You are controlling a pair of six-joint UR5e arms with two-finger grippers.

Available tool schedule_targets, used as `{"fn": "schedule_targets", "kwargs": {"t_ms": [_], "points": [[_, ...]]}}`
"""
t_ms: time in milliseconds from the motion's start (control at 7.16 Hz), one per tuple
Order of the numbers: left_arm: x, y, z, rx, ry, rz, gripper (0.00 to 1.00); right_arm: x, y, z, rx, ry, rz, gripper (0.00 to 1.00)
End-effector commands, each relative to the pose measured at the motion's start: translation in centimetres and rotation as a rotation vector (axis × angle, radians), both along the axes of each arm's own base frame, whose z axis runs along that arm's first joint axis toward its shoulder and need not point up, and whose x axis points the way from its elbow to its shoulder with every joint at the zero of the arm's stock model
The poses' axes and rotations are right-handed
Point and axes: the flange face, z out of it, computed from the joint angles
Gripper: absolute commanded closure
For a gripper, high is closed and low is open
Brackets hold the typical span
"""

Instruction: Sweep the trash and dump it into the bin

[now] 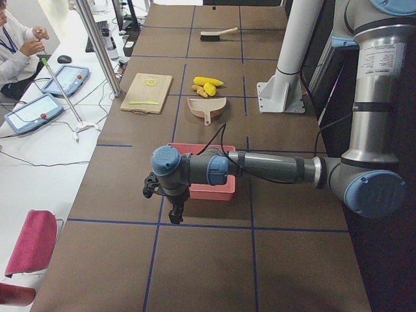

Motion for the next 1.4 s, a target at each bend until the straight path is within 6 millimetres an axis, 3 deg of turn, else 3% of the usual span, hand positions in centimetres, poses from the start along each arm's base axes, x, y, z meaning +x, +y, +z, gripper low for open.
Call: {"fn": "schedule_targets", "kwargs": {"t_ms": [0,279,419,698,978,1117,1257], "points": [[-0.2,0.0,-0.5,0.032,0.001,0.004,0.00,0.1,0.1,0.1,-0.007,-0.003,0.005,0.00],[-0.1,-0.3,-1.0,0.036,0.003,-0.002,0.00,0.1,0.0,0.1,-0.005,-0.002,0.006,0.00],[1.1,-0.7,-1.3,0.041,0.003,0.019,0.00,0.0,-0.1,-0.1,-0.004,-0.005,0.007,0.00],[1.5,-1.3,-3.0,0.081,0.008,0.027,0.00,0.0,-0.1,-0.2,0.000,-0.004,0.007,0.00],[1.5,-0.1,-4.9,0.109,0.024,0.022,0.00,-0.1,-0.4,-0.7,0.017,-0.014,0.005,0.00],[3.1,-0.7,-6.1,0.083,0.029,-0.011,0.00,-0.4,-0.5,-1.2,0.052,-0.053,0.003,0.00],[8.9,-1.1,-10.1,0.184,0.055,0.086,0.00,-0.6,-0.4,-1.4,0.056,-0.076,0.001,0.00]]}}
